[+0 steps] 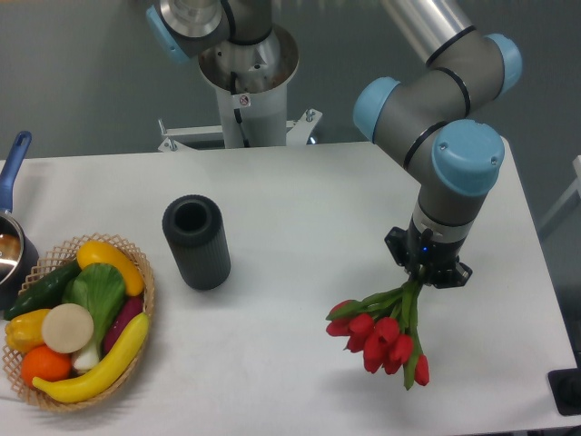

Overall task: Insert the flowers into the vase
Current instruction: 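Lift the tulip bunch and swing it toward the black vase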

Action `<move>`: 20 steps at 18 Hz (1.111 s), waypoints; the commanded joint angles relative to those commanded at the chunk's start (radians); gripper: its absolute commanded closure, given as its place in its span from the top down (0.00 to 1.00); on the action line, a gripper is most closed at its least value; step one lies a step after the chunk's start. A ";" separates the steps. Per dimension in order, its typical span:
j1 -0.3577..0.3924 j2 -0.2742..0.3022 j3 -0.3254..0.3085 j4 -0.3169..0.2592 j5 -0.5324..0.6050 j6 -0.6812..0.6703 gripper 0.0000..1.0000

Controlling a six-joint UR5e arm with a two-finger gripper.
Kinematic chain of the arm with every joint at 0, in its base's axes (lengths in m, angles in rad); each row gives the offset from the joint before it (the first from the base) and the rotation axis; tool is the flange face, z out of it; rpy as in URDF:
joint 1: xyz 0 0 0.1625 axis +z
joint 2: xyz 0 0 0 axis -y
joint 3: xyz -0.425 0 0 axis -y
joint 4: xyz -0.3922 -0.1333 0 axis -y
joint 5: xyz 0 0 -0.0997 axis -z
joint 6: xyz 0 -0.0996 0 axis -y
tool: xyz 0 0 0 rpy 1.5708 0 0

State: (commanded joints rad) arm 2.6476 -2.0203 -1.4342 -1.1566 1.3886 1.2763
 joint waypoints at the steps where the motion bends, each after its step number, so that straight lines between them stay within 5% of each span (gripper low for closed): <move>1: 0.002 0.005 -0.009 0.002 -0.035 -0.005 0.08; 8: 0.026 0.089 -0.193 0.253 -0.331 -0.120 0.08; 14: 0.064 0.129 -0.282 0.264 -0.687 -0.149 0.07; 20: 0.068 0.166 -0.340 0.272 -0.920 -0.166 0.07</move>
State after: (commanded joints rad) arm 2.7151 -1.8546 -1.7747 -0.8851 0.4684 1.1106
